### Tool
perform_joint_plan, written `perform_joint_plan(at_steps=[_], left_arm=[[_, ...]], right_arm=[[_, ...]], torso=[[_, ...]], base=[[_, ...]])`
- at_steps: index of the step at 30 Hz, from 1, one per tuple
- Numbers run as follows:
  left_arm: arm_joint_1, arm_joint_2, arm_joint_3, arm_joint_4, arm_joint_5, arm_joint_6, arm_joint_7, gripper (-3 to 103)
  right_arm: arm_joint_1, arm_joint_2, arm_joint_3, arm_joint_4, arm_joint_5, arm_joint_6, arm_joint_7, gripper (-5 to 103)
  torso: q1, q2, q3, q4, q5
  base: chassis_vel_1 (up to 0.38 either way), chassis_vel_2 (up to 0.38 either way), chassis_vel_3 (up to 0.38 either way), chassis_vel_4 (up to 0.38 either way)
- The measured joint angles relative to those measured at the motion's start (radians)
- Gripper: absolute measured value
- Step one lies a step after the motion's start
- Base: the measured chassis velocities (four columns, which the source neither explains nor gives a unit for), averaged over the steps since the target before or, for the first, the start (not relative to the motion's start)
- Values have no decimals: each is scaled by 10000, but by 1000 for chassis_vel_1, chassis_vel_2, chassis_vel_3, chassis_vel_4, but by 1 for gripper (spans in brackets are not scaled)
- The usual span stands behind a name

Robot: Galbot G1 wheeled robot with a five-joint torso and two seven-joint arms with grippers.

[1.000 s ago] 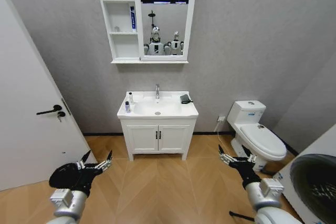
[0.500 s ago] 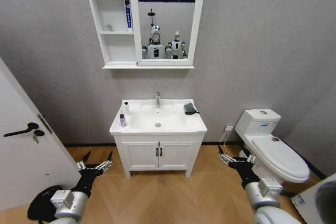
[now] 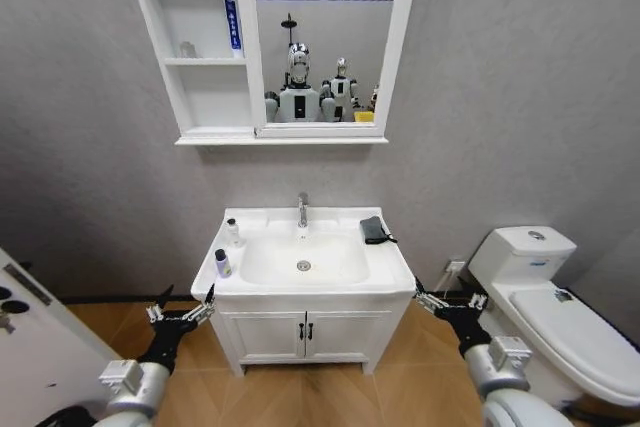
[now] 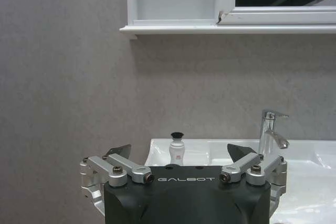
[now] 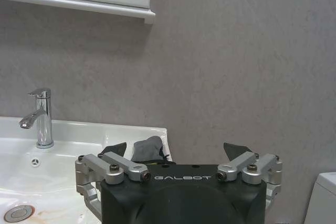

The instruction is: Move facial cleanser and shampoo from washbasin to cabinet, then wipe washbasin with towel.

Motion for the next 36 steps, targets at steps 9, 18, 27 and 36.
perform_joint_plan(at_steps=[9, 18, 27, 36], left_arm=[[-968, 318, 476, 527, 455, 214, -376, 100], [-2130, 1108, 1698, 1756, 565, 509, -793, 100], [-3602, 1973, 3072, 3558, 165, 457, -1548, 100], [-4443, 1764, 2983, 4895, 271, 93, -1713, 100]], right_arm=[[88, -57, 68, -76, 27, 0, 111, 100], [335, -39, 201, -320, 105, 35, 243, 100], [323, 12, 383, -614, 187, 177, 373, 100], [534, 44, 398, -695, 141, 67, 570, 100]], torso=[[-13, 8, -4, -2, 2], [-1, 3, -1, -2, 0], [-2, 3, 0, -3, -1], [-1, 3, 0, 0, 0]], base=[[35, -37, -32, 29], [0, 0, 0, 0], [0, 0, 0, 0], [0, 0, 0, 0]])
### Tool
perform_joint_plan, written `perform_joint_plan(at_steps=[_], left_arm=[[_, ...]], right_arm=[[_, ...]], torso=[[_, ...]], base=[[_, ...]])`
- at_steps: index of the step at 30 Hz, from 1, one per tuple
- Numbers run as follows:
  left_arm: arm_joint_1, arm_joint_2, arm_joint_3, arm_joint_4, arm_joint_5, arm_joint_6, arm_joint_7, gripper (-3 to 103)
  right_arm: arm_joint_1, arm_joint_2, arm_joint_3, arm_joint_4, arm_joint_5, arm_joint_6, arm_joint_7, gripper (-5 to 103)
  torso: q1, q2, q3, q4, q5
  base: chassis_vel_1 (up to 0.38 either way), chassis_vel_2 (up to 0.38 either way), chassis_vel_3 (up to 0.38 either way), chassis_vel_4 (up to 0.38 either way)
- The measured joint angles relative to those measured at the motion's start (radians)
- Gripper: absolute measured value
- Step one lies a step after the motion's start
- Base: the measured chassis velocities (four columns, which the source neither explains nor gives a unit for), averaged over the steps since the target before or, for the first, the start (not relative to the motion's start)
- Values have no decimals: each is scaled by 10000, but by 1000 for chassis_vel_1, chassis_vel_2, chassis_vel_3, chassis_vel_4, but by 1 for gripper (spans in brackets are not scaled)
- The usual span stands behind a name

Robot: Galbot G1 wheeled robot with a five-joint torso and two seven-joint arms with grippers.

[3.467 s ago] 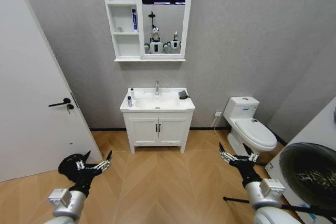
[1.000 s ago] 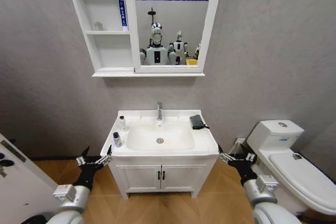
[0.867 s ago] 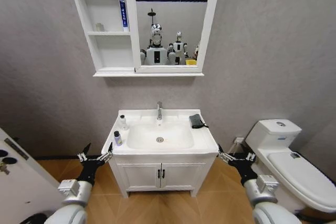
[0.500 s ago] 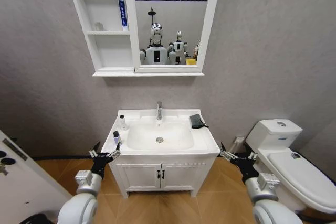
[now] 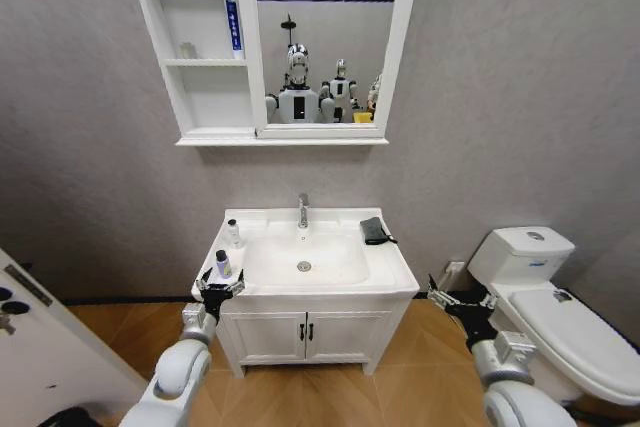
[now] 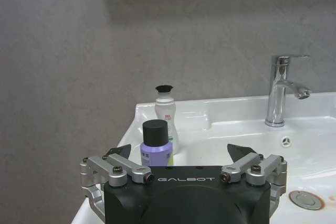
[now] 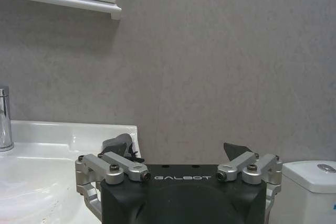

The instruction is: Move facial cleanser and shampoo from washbasin to cabinet, then wipe washbasin with towel.

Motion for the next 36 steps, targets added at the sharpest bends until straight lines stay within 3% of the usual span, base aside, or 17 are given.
perform_joint_plan(at_steps=[7, 24, 29, 36], left_arm=[[-549, -170, -51, 840, 24, -191, 116, 100], [-1354, -368, -214, 1757, -279, -69, 313, 103], [-1528, -472, -162, 1994, -263, -67, 368, 90], [-1651, -565, -159, 2130, -243, -50, 376, 57]], right_arm=[[4, 84, -43, -67, -138, 9, 36, 100], [58, 56, 33, -192, -63, 89, 78, 100], [160, 42, -12, -230, -18, 47, 78, 100], [196, 3, -20, -284, -10, 32, 73, 100]], torso=[[0, 0, 0, -1, 0], [-2, 0, -1, -2, 1], [-2, 0, -1, -3, 0], [-1, 0, -1, -2, 0]], base=[[0, 0, 0, 0], [0, 0, 0, 0], [0, 0, 0, 0], [0, 0, 0, 0]])
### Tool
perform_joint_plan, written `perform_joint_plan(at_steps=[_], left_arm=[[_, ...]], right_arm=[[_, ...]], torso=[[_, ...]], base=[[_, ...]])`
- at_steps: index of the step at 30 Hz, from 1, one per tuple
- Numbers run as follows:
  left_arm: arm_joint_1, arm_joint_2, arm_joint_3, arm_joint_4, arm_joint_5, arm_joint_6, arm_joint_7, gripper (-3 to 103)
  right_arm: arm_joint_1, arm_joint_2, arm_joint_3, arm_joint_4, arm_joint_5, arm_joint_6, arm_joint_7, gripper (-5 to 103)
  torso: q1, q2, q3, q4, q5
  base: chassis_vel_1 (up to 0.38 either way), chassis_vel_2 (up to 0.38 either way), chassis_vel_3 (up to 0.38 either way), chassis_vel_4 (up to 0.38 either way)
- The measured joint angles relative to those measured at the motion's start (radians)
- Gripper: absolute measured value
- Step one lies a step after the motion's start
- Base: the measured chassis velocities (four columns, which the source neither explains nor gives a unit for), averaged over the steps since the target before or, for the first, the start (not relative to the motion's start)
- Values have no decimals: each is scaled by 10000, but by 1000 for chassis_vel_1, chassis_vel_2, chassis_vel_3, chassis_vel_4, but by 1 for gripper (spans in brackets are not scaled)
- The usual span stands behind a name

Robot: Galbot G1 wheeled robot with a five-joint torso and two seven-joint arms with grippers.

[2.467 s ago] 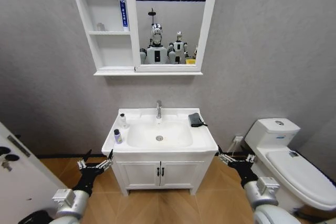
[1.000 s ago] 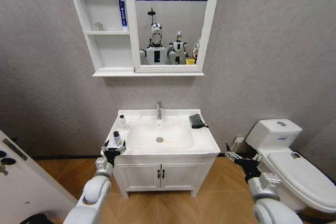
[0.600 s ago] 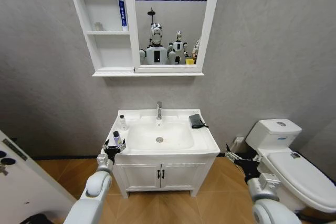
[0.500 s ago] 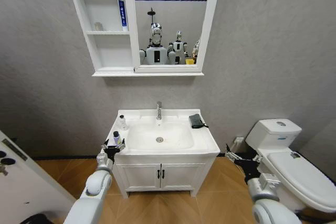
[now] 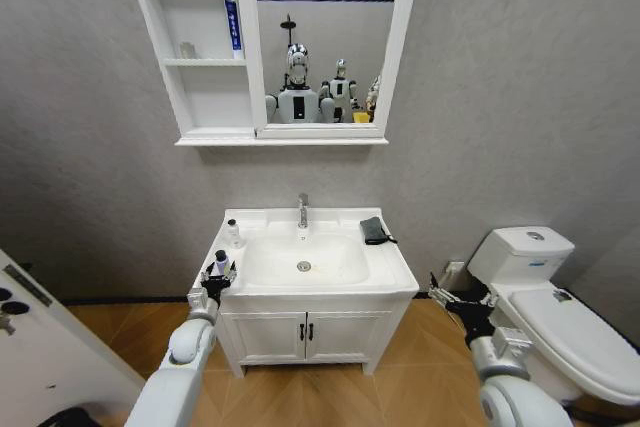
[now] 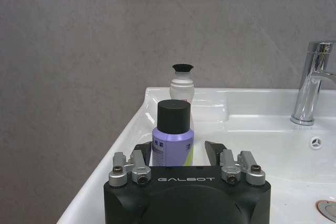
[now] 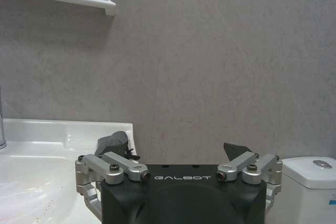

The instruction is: Move facial cleanser and shampoo from washbasin to cabinet, then wipe washbasin with towel.

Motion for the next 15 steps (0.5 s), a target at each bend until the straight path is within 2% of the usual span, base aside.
perform_joint_plan(at_steps=[2, 3, 5, 6, 14, 15], left_arm=[[-2, 0, -7, 0, 2, 0, -1, 57], [-2, 3, -12, 1, 4, 0, -1, 46], [-2, 2, -16, -3, 9, 1, -1, 46], [4, 2, -22, -25, 10, 9, -2, 43], [464, 193, -137, -1035, -87, 533, -308, 42], [660, 436, -133, -1676, -238, 767, -602, 42]], right_arm=[[3, -8, 8, -11, 3, 0, -2, 100], [8, -18, 16, -24, 7, 5, -2, 100], [13, -23, 16, -35, 8, 12, -3, 100], [22, -29, 11, -49, 8, 20, -2, 100], [172, -42, -139, -131, -49, 21, -18, 100], [222, -51, -198, -156, -83, 13, -25, 100]], torso=[[0, 0, 0, 1, 0], [0, 0, 0, 0, 0], [0, 0, 0, 0, 0], [0, 0, 0, 0, 0], [0, 0, 0, 1, -1], [0, -1, 0, 1, -1]], base=[[0, 0, 0, 0], [0, 0, 0, 0], [0, 0, 0, 0], [0, 0, 0, 0], [0, 0, 0, 0], [0, 0, 0, 0]])
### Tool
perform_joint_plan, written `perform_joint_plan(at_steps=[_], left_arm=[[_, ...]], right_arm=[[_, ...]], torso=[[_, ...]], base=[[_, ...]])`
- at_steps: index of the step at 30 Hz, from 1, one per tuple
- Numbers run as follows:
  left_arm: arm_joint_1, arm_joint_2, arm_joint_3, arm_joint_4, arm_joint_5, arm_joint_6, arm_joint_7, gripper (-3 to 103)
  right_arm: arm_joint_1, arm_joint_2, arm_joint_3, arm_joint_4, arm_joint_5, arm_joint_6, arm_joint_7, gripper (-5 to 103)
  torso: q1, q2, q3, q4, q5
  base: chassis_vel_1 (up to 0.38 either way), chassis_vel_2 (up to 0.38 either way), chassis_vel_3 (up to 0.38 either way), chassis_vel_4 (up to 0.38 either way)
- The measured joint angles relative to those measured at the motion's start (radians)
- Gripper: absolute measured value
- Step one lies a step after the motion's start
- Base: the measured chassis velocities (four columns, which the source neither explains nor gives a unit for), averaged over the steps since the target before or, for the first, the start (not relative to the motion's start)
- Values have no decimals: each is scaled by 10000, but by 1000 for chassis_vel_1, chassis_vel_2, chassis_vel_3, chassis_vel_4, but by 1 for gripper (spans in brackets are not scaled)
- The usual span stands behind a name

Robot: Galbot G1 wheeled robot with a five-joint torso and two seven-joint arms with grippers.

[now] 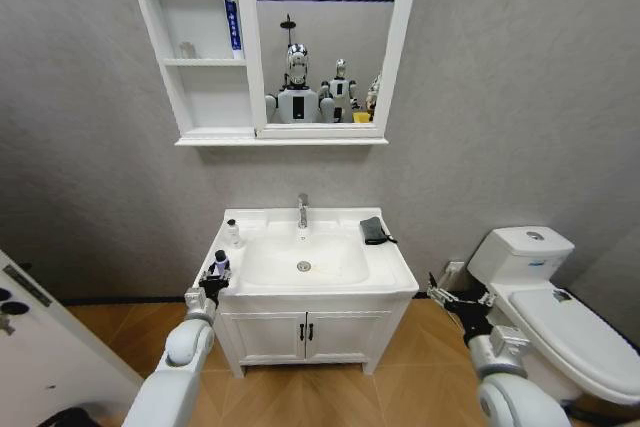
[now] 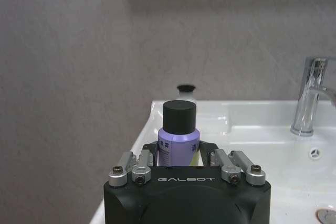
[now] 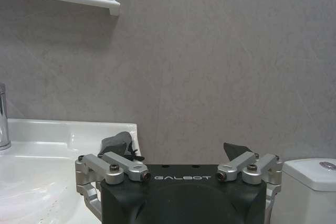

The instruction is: Move facial cleanser and shampoo from washbasin to cabinet, then wipe washbasin with towel.

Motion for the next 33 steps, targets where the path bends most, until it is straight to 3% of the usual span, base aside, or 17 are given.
perform_joint_plan(at_steps=[1, 2, 4, 5, 6, 7, 8, 10, 11, 12, 14, 20, 22, 27, 32, 33], left_arm=[[160, 404, 18, -817, -308, 372, -444, 42], [160, 404, 18, -817, -308, 372, -444, 42], [208, 1033, 64, -1795, -1049, 1102, -1188, 42], [102, 1568, 80, -2453, -1860, 1779, -1743, 42], [102, 1568, 80, -2453, -1860, 1779, -1743, 42], [-130, 2105, -23, -3075, -2712, 2507, -2262, 42], [-130, 2105, -23, -3075, -2712, 2507, -2262, 42], [-547, 2853, -256, -3717, -3861, 3411, -2776, 42], [-547, 2853, -256, -3717, -3861, 3411, -2776, 42], [-895, 3395, -369, -4063, -4746, 3906, -3217, 42], [-1539, 4239, -443, -4336, -5961, 4371, -3792, 42], [-2977, 5316, -307, -4086, -7176, 4583, -4166, 42], [-4348, 5684, 79, -3501, -7712, 4622, -4179, 42], [-5947, 5813, 826, -2744, -8062, 4651, -4204, 42], [-8310, 5584, 2499, -1465, -8118, 4676, -4281, 42], [-8310, 5584, 2499, -1465, -8118, 4676, -4281, 42]], right_arm=[[45, -6, -60, -23, -34, -6, -8, 100], [45, -6, -60, -23, -34, -6, -8, 100], [101, -11, -143, -51, -75, -20, -23, 100], [146, -17, -207, -85, -115, -26, -48, 100], [146, -17, -207, -85, -115, -26, -48, 100], [211, -26, -281, -134, -178, -27, -84, 100], [211, -26, -281, -134, -178, -27, -84, 100], [225, -42, -323, -166, -240, -27, -157, 100], [225, -42, -323, -166, -240, -27, -157, 100], [214, -69, -347, -186, -251, -27, -205, 100], [220, -137, -358, -235, -258, -26, -238, 100], [327, -231, -356, -268, -223, -55, -250, 100], [397, -260, -350, -315, -202, -87, -251, 100], [436, -274, -316, -395, -176, -92, -252, 100], [453, -253, -218, -539, -91, -62, -252, 100], [453, -253, -218, -539, -91, -62, -252, 100]], torso=[[0, 0, -1, 1, 1], [0, 0, -1, 1, 1], [0, 1, -1, 0, 1], [0, 1, -1, 1, -3], [0, 1, -1, 1, -3], [0, 1, -2, -1, 1], [0, 1, -2, -1, 1], [1, 1, 0, 0, -2], [1, 1, 0, 0, -2], [0, 1, -1, -1, 0], [0, 1, -1, -1, 1], [0, 0, 0, 1, 0], [0, 1, 0, 1, 0], [1, 1, 0, -1, 0], [0, 0, 1, 0, 1], [0, 0, 1, 0, 1]], base=[[0, 0, 0, 0], [0, 0, 0, 0], [0, 0, 0, 0], [0, 0, 0, 0], [0, 0, 0, 0], [0, 0, 0, 0], [0, 0, 0, 0], [0, 0, 0, 0], [0, 0, 0, 0], [0, 0, 0, 0], [0, 0, 0, 0], [0, 0, 0, 0], [0, 0, 0, 0], [0, 0, 0, 0], [0, 0, 0, 0], [0, 0, 0, 0]])
